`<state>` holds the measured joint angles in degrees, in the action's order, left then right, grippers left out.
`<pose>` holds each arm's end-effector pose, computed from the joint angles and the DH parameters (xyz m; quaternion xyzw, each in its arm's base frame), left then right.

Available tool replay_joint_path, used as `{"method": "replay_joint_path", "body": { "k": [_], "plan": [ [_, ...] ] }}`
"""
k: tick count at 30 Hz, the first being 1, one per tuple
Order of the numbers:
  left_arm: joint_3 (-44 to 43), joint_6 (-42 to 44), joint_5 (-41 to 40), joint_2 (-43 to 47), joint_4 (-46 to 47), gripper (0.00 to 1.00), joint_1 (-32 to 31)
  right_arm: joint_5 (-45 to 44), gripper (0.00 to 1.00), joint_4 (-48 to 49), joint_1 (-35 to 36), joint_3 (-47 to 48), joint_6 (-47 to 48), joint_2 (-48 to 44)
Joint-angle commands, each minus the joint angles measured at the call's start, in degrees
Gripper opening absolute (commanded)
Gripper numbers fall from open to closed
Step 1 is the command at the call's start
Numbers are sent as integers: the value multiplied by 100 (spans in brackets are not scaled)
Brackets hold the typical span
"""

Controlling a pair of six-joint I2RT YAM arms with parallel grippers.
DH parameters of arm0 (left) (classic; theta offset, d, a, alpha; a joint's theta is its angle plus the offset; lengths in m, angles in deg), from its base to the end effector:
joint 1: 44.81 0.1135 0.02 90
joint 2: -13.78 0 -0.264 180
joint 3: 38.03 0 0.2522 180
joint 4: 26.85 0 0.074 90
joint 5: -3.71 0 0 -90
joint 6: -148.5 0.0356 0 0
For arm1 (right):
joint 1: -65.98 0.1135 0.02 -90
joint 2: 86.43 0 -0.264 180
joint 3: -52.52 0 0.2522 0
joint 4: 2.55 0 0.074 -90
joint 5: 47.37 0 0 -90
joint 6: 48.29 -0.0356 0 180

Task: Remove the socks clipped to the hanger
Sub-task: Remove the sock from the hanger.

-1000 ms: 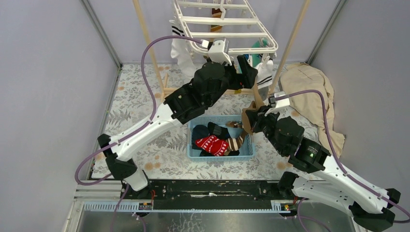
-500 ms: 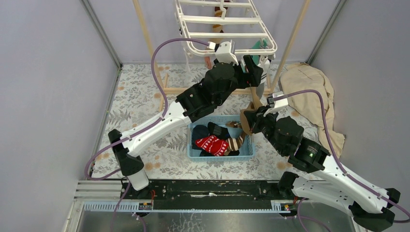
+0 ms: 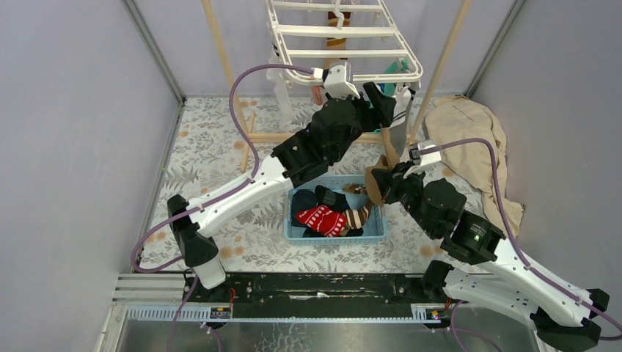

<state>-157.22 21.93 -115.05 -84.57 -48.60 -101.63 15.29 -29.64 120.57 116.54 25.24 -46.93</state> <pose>0.2328 -0.3248 0.4628 -0.0501 0.7102 -0.3731 0.5949 0.1010 0.1138 0.3814 -0.0750 0.7171 0.2512 0.6457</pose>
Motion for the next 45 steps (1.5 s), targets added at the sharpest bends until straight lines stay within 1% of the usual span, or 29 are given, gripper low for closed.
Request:
{"method": "replay_joint_path", "body": {
  "k": [1, 7, 9, 12, 22, 29, 45],
  "plan": [
    [127, -37, -244, 129, 605, 72, 60, 20, 0, 63, 32, -7, 3, -96],
    [306, -69, -263, 185, 782, 67, 108, 52, 0, 75, 34, -32, -5, -103],
    [389, -77, -287, 222, 1014, 66, 118, 63, 0, 71, 32, -34, -6, -109],
    [445, -82, -325, 235, 1112, 64, 127, 65, 0, 61, 33, -43, -7, -110],
    [695, -96, -507, 338, 1521, 61, 165, 81, 0, 66, 33, -78, -13, -102],
    [736, -113, -526, 337, 1633, 58, 215, 117, 0, 98, 34, -95, -6, -75],
    [556, -192, -304, 127, 1545, 51, 355, 158, 0, 188, 34, -105, 25, 85]
  ]
}}
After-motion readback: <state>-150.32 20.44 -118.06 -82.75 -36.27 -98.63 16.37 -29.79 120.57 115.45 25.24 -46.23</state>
